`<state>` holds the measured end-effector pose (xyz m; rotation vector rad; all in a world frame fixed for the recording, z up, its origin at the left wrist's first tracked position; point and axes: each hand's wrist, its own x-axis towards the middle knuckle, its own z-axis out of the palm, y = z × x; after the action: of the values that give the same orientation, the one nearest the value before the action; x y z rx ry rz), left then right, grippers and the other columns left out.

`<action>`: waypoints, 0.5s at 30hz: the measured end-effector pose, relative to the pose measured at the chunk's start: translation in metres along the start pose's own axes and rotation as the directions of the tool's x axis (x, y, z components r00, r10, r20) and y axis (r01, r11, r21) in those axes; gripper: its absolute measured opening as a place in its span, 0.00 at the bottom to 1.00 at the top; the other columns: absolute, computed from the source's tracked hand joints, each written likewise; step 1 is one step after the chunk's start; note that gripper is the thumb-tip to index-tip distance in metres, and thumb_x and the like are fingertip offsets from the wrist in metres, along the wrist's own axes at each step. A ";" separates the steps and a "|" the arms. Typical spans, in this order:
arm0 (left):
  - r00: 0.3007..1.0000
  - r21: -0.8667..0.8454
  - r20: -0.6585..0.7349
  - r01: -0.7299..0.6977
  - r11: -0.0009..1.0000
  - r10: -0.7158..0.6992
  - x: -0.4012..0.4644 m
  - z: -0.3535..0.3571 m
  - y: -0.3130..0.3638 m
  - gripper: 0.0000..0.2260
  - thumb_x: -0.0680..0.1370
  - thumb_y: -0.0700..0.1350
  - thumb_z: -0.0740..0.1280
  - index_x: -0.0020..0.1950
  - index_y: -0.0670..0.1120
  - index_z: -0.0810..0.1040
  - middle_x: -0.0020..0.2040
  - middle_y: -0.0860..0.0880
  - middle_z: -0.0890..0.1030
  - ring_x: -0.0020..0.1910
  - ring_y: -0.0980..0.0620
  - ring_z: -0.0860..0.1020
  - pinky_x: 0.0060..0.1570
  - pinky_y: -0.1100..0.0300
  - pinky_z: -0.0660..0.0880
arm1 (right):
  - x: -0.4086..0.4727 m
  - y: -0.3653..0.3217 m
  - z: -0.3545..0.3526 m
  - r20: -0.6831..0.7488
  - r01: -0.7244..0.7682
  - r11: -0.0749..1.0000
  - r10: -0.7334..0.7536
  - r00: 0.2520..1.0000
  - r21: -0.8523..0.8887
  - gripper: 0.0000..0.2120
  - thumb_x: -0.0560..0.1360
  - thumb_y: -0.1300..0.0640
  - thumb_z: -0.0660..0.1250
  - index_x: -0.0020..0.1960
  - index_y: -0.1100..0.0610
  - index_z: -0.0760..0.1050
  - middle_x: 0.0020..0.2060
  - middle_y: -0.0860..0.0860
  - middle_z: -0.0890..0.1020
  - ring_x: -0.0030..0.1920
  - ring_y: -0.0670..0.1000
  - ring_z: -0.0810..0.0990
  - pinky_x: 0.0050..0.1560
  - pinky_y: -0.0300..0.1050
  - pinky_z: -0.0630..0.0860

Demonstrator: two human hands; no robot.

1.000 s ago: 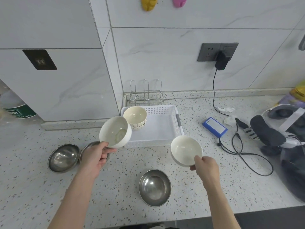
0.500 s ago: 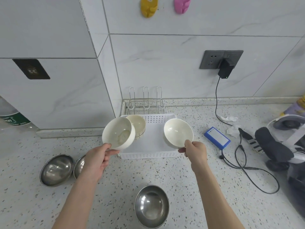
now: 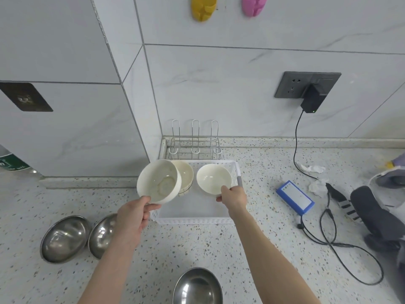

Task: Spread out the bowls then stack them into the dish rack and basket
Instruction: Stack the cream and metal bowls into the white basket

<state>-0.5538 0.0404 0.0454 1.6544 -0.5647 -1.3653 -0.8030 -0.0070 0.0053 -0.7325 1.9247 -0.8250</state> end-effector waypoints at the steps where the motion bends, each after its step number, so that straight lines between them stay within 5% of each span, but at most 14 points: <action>1: 1.000 -0.007 -0.007 0.004 1.000 -0.004 0.000 0.001 0.000 0.05 0.79 0.39 0.64 0.50 0.41 0.79 0.41 0.42 0.87 0.19 0.59 0.62 0.17 0.68 0.59 | 0.002 0.000 0.002 0.007 -0.005 1.000 0.005 1.000 -0.005 0.12 0.74 0.60 0.61 0.44 0.66 0.80 0.26 0.47 0.77 0.34 0.46 0.76 0.29 0.40 0.67; 10: 1.000 -0.013 -0.006 0.023 1.000 -0.023 0.001 0.005 0.005 0.04 0.79 0.39 0.65 0.50 0.43 0.79 0.42 0.42 0.87 0.19 0.59 0.63 0.17 0.68 0.60 | 0.017 0.003 0.011 -0.022 -0.014 0.997 0.012 1.000 -0.077 0.10 0.77 0.59 0.60 0.51 0.65 0.74 0.44 0.61 0.83 0.33 0.49 0.74 0.29 0.40 0.68; 13: 1.000 -0.012 0.009 0.021 1.000 -0.021 0.001 0.006 0.006 0.04 0.79 0.38 0.65 0.50 0.43 0.79 0.41 0.42 0.87 0.20 0.59 0.63 0.17 0.68 0.60 | 0.020 0.008 0.013 -0.015 -0.038 0.997 0.037 0.999 -0.060 0.07 0.76 0.60 0.59 0.42 0.61 0.73 0.42 0.60 0.85 0.31 0.48 0.73 0.28 0.39 0.67; 15: 1.000 -0.016 0.007 0.016 1.000 -0.015 -0.001 0.006 0.006 0.04 0.78 0.38 0.65 0.50 0.43 0.80 0.41 0.42 0.87 0.20 0.59 0.63 0.17 0.68 0.61 | 0.019 0.009 0.014 -0.019 -0.070 0.997 0.069 0.997 -0.030 0.08 0.76 0.61 0.59 0.45 0.63 0.75 0.41 0.60 0.85 0.32 0.48 0.73 0.29 0.40 0.67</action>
<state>-0.5587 0.0359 0.0507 1.6449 -0.5452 -1.3842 -0.8000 -0.0191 -0.0168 -0.6744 1.9716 -0.7636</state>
